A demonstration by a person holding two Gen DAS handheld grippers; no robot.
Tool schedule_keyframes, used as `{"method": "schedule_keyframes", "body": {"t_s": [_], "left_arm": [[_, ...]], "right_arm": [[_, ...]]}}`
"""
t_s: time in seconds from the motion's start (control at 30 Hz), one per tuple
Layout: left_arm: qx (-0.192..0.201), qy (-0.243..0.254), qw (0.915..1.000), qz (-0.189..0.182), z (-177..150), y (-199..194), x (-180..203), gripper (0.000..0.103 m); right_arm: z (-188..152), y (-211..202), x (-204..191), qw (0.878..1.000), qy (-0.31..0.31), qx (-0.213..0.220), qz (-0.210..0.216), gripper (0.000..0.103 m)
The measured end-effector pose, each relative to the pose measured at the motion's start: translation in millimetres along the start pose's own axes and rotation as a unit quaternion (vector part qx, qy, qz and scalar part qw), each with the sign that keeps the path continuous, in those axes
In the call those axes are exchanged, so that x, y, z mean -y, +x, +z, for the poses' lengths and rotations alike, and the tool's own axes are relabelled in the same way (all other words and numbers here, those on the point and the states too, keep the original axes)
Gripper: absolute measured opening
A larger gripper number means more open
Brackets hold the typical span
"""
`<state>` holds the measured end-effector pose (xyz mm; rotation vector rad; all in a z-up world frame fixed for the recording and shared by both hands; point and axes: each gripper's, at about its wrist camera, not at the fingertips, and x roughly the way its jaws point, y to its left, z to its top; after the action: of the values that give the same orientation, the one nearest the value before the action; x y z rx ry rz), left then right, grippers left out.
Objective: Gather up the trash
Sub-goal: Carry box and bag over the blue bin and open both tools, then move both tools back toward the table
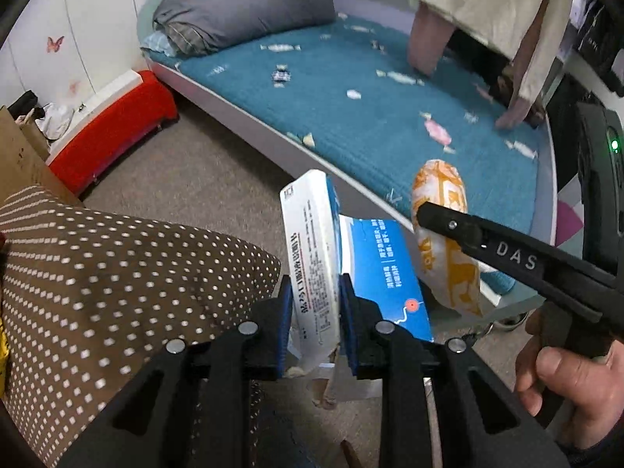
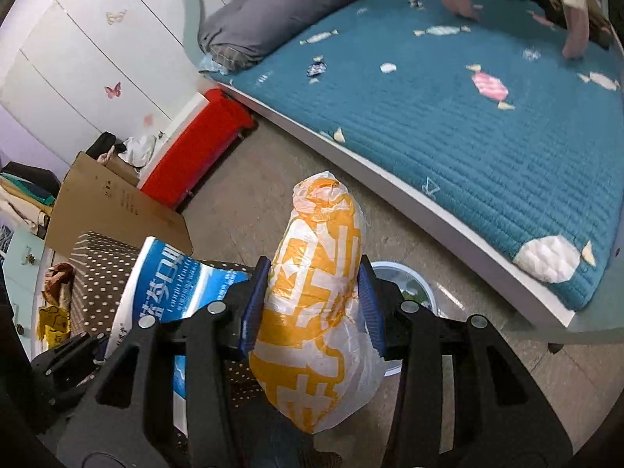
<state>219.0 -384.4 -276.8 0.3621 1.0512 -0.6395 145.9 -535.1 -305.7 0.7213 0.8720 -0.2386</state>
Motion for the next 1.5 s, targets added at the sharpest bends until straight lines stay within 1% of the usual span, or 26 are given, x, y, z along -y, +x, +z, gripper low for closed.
{"method": "schedule_keyframes", "body": {"t_s": [0.07, 0.1, 0.13, 0.17, 0.2, 0.23, 0.3, 0.37, 0.4, 0.43, 0.57, 0.73, 0.9, 1.17, 1.27, 1.5], "left_arm": [[-0.017, 0.007, 0.9998, 0.005, 0.2, 11.8, 1.3, 0.034], [-0.025, 0.011, 0.9996, 0.008, 1.7, 17.5, 2.9, 0.041], [-0.029, 0.014, 0.9994, 0.015, 3.2, 21.6, 3.9, 0.063], [-0.027, 0.02, 0.9991, 0.027, 3.7, 23.7, 4.6, 0.079], [-0.024, 0.024, 0.9987, 0.037, 5.1, 24.4, 6.9, 0.082], [-0.022, 0.025, 0.9985, 0.044, 5.8, 24.2, 6.8, 0.082], [-0.023, 0.018, 0.9984, 0.048, 7.7, 22.7, 2.3, 0.086], [-0.021, 0.006, 0.9982, 0.056, 9.1, 19.5, -3.2, 0.087], [-0.019, 0.0, 0.9984, 0.053, 9.5, 17.2, -5.4, 0.087], [-0.015, -0.007, 0.9988, 0.047, 9.8, 13.1, -7.5, 0.087], [0.006, -0.006, 0.9991, 0.042, 6.3, -4.5, -8.3, 0.089], [0.029, -0.006, 0.9992, 0.026, 3.2, -27.5, -6.9, 0.089], [0.064, -0.014, 0.9978, 0.012, -1.4, -62.2, -8.6, 0.089], [0.12, -0.031, 0.9923, 0.004, -15.9, -120.6, -26.1, 0.089], [0.137, -0.036, 0.9899, 0.005, -22.6, -141.3, -35.8, 0.089], [0.17, -0.06, 0.9836, 0.012, -38.3, -185.0, -67.0, 0.089]], "right_arm": [[-1.1, 12.0, 6.6, 1.0, 0.011, -0.012, 0.001, 0.051], [-1.8, 16.3, 10.0, 1.0, 0.017, -0.016, 0.001, 0.061], [-2.9, 21.7, 14.6, 0.999, 0.028, -0.022, 0.003, 0.069], [-3.7, 26.0, 19.0, 0.999, 0.039, -0.028, 0.01, 0.078], [-5.4, 30.7, 24.0, 0.998, 0.05, -0.034, 0.013, 0.079], [-7.3, 32.9, 26.8, 0.998, 0.056, -0.037, 0.011, 0.08], [-10.7, 34.2, 33.0, 0.997, 0.07, -0.038, 0.009, 0.092], [-13.5, 33.0, 35.5, 0.997, 0.074, -0.038, 0.004, 0.096], [-15.6, 31.2, 35.4, 0.997, 0.071, -0.037, -0.007, 0.097], [-16.8, 29.5, 34.7, 0.997, 0.07, -0.036, -0.015, 0.097], [-20.2, 16.9, 29.8, 0.997, 0.068, -0.023, -0.034, 0.097], [-20.1, -6.3, 12.2, 0.998, 0.049, 0.0, -0.048, 0.097], [-15.7, -39.4, -11.1, 0.998, 0.032, 0.032, -0.049, 0.097], [-12.7, -90.1, -67.7, 0.996, -0.011, 0.081, -0.029, 0.097], [-13.6, -100.9, -86.7, 0.995, -0.026, 0.09, -0.02, 0.097], [-21.7, -125.2, -146.3, 0.991, -0.076, 0.111, 0.011, 0.097]]}}
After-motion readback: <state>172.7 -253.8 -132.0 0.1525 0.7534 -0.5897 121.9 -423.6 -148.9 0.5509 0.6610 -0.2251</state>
